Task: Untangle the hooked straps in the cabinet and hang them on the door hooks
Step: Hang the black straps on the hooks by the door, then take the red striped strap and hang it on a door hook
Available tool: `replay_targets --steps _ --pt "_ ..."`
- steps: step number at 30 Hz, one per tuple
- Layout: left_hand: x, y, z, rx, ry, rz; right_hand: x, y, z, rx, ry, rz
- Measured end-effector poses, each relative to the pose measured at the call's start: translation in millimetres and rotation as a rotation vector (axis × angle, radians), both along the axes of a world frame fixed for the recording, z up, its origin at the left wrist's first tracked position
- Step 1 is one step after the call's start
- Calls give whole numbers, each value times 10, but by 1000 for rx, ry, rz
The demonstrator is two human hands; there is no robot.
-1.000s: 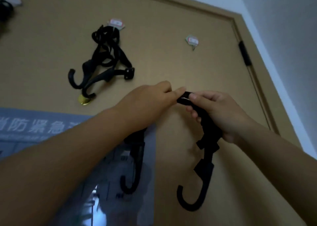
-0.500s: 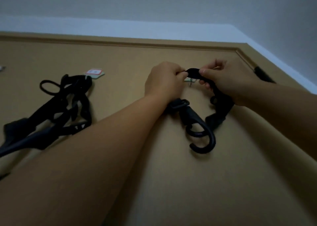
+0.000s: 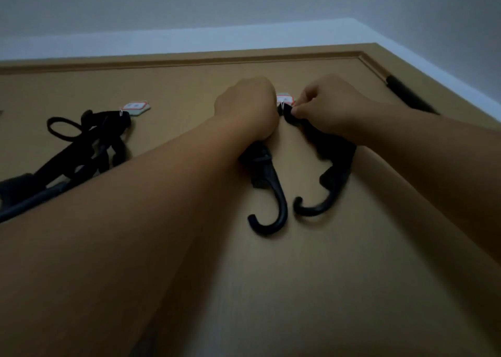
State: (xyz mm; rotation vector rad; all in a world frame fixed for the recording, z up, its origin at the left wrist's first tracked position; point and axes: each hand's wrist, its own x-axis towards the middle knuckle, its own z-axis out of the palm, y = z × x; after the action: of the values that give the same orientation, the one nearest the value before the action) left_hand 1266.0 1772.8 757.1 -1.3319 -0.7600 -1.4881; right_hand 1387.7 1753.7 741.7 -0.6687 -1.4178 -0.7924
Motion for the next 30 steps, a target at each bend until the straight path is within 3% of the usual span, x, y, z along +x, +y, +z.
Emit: replay_targets --steps 5,10,13,17,23,30 --pt "-50 -71 -356 -127 85 81 -62 -10 -418 -19 35 -236" --pt "-465 -283 -875 -120 46 -321 -185 -153 -1068 167 -3 -269" --pt "-789 -438 -1194 -242 -2 -321 -425 -293 -1406 194 -38 -104" --pt "-1336 -684 -1773 -382 -13 -102 -990 -394 -1947 90 -89 140" --pt "-2524 -1487 -2992 -723 -75 257 -2439 -818 -3097 -248 -202 615" --pt "-3745 -3050 -4742 -1074 -508 330 -4055 -2000 -4522 -614 -389 990"
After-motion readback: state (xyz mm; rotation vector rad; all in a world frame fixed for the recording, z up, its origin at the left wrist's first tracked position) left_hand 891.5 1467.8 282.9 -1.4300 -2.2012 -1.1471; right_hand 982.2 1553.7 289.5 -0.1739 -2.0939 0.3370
